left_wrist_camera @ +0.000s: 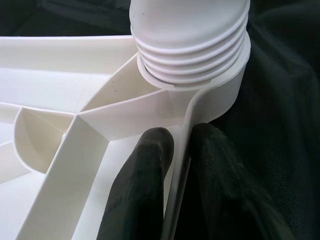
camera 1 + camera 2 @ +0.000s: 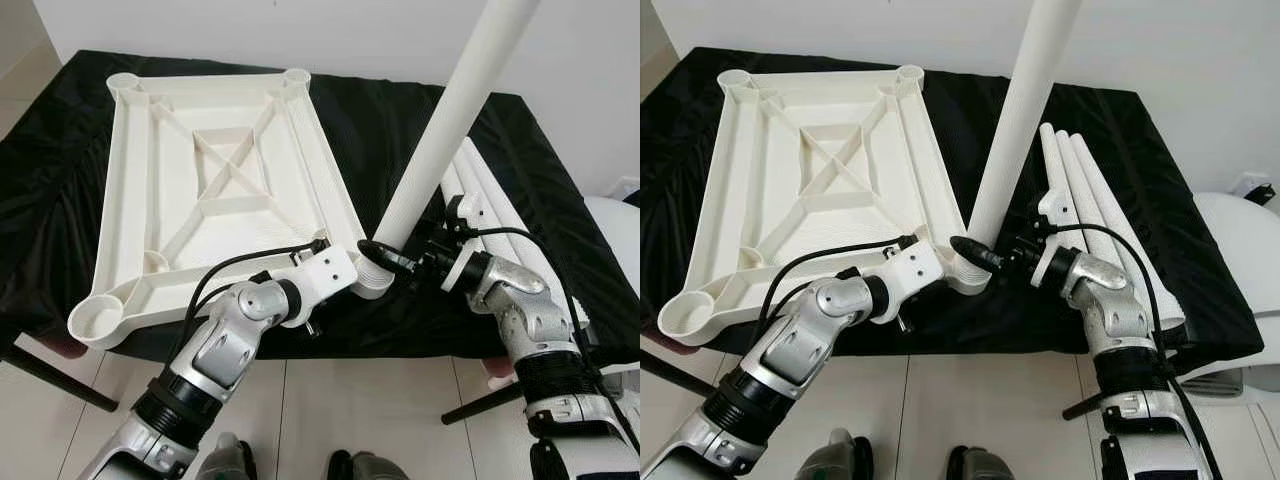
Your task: Building children table
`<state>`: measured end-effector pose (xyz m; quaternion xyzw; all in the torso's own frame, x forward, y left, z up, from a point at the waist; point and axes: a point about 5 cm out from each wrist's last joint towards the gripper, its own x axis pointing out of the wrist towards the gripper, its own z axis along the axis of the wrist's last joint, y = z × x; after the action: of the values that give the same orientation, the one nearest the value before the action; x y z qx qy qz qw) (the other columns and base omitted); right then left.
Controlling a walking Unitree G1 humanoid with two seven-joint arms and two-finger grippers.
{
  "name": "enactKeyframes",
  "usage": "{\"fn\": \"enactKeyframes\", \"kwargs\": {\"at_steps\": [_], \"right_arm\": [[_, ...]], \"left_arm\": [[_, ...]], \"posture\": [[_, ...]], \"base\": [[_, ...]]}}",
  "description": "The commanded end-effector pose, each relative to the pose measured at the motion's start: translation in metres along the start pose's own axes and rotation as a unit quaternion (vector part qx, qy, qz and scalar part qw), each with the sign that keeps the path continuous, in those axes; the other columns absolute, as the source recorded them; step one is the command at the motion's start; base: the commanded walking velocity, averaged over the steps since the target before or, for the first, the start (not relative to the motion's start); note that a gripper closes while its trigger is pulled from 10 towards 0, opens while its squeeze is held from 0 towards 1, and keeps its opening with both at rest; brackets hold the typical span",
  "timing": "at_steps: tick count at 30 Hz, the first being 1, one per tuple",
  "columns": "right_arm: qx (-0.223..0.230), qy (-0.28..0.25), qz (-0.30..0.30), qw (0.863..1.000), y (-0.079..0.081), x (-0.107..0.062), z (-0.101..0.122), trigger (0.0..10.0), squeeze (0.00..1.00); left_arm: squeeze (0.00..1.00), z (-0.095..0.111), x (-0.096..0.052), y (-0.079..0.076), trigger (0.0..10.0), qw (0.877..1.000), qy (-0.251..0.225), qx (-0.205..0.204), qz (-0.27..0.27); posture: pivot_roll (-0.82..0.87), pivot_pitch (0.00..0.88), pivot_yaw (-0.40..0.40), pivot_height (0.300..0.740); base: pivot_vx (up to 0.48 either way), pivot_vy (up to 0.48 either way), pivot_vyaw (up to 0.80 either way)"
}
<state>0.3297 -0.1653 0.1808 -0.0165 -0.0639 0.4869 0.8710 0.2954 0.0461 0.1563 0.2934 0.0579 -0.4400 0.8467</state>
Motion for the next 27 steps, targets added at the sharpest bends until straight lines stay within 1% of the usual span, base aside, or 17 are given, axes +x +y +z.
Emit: {"fn": "enactKeyframes", "kwargs": {"at_steps": [1,4,9,12,13,14,15,16,27], "right_arm": [[-0.005,0.001,0.004,1.000,-0.004,-0.003,0.001,10.0,0.00],[-0.001,0.006,0.021,1.000,-0.004,-0.001,-0.004,10.0,0.00],[0.000,0.007,0.024,1.000,-0.005,-0.001,-0.005,10.0,0.00],[-0.007,0.019,0.024,1.000,-0.007,0.002,-0.010,10.0,0.00],[-0.008,0.023,0.028,0.999,-0.009,0.003,-0.012,6.3,0.00],[-0.006,0.025,0.033,0.999,-0.009,0.004,-0.014,3.7,0.00],[-0.006,0.025,0.033,0.999,-0.009,0.004,-0.014,3.7,0.00],[-0.003,0.025,0.037,0.999,-0.010,0.004,-0.015,0.0,0.00],[0.000,0.017,0.053,0.998,-0.008,0.001,-0.018,0.0,0.00]], "left_arm": [[0.00,0.008,-0.002,0.000,10.0,1.000,-0.018,0.016,0.004],[0.00,0.009,-0.001,-0.001,10.0,1.000,-0.020,0.016,0.002],[0.00,0.010,0.000,-0.001,10.0,1.000,-0.020,0.016,0.002],[0.00,0.010,0.000,0.000,10.0,1.000,-0.021,0.015,0.004],[0.00,0.010,-0.001,0.001,10.0,1.000,-0.020,0.014,0.006],[0.00,0.010,-0.001,0.002,10.0,1.000,-0.020,0.013,0.008],[0.00,0.010,-0.001,0.002,10.0,1.000,-0.020,0.013,0.008],[0.00,0.010,-0.001,0.002,10.0,1.000,-0.020,0.013,0.009],[0.00,0.010,-0.002,0.003,10.0,1.000,-0.019,0.013,0.012]], "posture": [[-0.07,0.092,-0.036,0.740],[-0.07,0.096,-0.036,0.740],[-0.07,0.097,-0.037,0.740],[-0.06,0.099,-0.043,0.740],[-0.06,0.099,-0.043,0.740],[-0.06,0.099,-0.043,0.740],[-0.06,0.099,-0.043,0.740],[-0.06,0.099,-0.045,0.740],[-0.06,0.100,-0.053,0.740]], "base": [[0.000,0.000,0.00],[0.000,0.000,0.00],[0.000,0.000,0.00],[0.000,0.000,0.00],[0.000,0.000,0.00],[0.000,0.000,0.00],[0.000,0.000,0.00],[0.000,0.000,0.00],[0.000,0.000,0.00]]}}
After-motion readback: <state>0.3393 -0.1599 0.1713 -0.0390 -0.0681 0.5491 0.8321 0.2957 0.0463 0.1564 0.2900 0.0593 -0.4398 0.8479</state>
